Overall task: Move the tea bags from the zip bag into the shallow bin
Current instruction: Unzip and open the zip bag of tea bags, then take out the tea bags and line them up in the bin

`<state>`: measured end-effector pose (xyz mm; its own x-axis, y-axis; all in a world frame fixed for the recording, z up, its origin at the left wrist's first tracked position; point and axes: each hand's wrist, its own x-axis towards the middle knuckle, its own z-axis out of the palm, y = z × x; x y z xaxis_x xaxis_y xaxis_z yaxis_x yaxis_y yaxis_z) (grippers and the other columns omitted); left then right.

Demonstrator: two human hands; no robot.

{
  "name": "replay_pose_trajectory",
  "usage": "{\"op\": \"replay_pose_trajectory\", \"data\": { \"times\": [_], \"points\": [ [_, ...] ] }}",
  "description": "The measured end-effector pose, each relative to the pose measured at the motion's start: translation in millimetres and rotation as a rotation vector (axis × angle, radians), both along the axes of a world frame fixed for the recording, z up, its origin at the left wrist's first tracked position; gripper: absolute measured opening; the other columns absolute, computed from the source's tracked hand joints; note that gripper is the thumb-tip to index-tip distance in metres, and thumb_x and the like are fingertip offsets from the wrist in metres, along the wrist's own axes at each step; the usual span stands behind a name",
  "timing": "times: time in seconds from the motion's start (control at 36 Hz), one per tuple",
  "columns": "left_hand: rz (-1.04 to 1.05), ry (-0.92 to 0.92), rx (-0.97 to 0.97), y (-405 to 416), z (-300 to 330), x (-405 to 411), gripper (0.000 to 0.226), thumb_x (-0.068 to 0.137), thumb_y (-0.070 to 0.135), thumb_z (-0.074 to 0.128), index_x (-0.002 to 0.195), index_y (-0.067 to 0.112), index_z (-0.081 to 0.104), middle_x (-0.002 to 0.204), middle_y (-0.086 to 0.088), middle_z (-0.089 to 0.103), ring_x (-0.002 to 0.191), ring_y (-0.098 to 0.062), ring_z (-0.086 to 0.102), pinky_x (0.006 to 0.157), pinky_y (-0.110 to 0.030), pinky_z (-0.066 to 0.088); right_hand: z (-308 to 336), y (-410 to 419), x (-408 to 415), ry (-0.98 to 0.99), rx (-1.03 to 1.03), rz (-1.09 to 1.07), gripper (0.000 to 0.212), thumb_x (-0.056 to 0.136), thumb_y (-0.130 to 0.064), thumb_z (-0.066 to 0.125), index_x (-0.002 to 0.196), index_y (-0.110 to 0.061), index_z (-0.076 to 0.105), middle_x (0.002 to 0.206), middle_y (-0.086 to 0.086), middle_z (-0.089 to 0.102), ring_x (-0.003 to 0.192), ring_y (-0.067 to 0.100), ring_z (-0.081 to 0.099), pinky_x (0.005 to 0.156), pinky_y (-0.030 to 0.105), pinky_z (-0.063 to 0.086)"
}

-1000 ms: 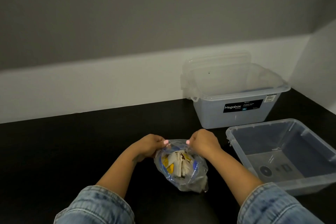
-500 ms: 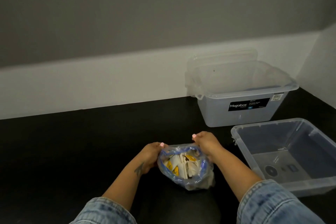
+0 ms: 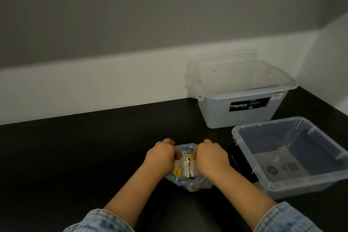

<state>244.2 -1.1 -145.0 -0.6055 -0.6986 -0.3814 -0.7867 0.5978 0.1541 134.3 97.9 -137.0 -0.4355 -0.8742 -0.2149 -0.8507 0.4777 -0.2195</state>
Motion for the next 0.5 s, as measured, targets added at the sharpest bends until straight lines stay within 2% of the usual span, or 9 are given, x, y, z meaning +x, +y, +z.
{"op": "replay_pose_trajectory", "data": {
  "times": [0.08, 0.25, 0.31, 0.39, 0.5],
  "points": [
    [-0.062, -0.091, -0.071, 5, -2, 3, 0.066, 0.081, 0.021, 0.067, 0.139, 0.036, 0.038, 0.150, 0.000, 0.018, 0.129, -0.024, 0.034, 0.098, -0.038, 0.044, 0, 5, 1, -0.016, 0.011, -0.015, 0.039, 0.086, -0.029, 0.062, 0.124, -0.022, 0.056, 0.118, 0.004, 0.049, 0.101, 0.019, 0.055, 0.082, 0.028, 0.050],
    [-0.001, -0.084, -0.063, 12, 0, 2, 0.083, 0.074, 0.020, 0.074, 0.142, 0.034, 0.029, 0.151, -0.004, 0.009, 0.127, -0.026, 0.036, 0.094, -0.037, 0.047, -6, 7, 0, -0.057, 0.047, 0.004, 0.069, 0.082, -0.028, 0.070, 0.141, -0.024, 0.034, 0.129, 0.006, 0.044, 0.111, 0.022, 0.054, 0.084, 0.030, 0.049],
    [0.033, -0.063, -0.062, 11, 1, 4, 0.083, 0.074, 0.021, 0.074, 0.142, 0.034, 0.029, 0.150, -0.004, 0.010, 0.124, -0.024, 0.038, 0.089, -0.034, 0.048, -4, 8, -5, -0.052, 0.030, -0.001, 0.070, 0.082, -0.027, 0.069, 0.141, -0.024, 0.032, 0.131, 0.007, 0.044, 0.113, 0.024, 0.053, 0.085, 0.031, 0.048],
    [0.063, -0.059, -0.064, 10, 2, 7, 0.090, 0.073, 0.027, 0.075, 0.144, 0.040, 0.022, 0.151, -0.005, 0.008, 0.125, -0.026, 0.039, 0.091, -0.036, 0.048, -1, 9, -13, -0.039, 0.012, -0.001, 0.070, 0.082, -0.026, 0.068, 0.141, -0.029, 0.031, 0.130, 0.006, 0.044, 0.114, 0.027, 0.054, 0.085, 0.033, 0.048],
    [0.092, 0.001, -0.053, 14, 0, 7, 0.087, 0.074, 0.026, 0.075, 0.144, 0.037, 0.024, 0.152, -0.004, 0.006, 0.122, -0.024, 0.043, 0.089, -0.034, 0.051, -1, 6, -16, -0.019, 0.008, 0.014, 0.070, 0.081, -0.026, 0.068, 0.140, -0.031, 0.032, 0.129, 0.005, 0.042, 0.111, 0.025, 0.054, 0.082, 0.034, 0.048]
  ]
}}
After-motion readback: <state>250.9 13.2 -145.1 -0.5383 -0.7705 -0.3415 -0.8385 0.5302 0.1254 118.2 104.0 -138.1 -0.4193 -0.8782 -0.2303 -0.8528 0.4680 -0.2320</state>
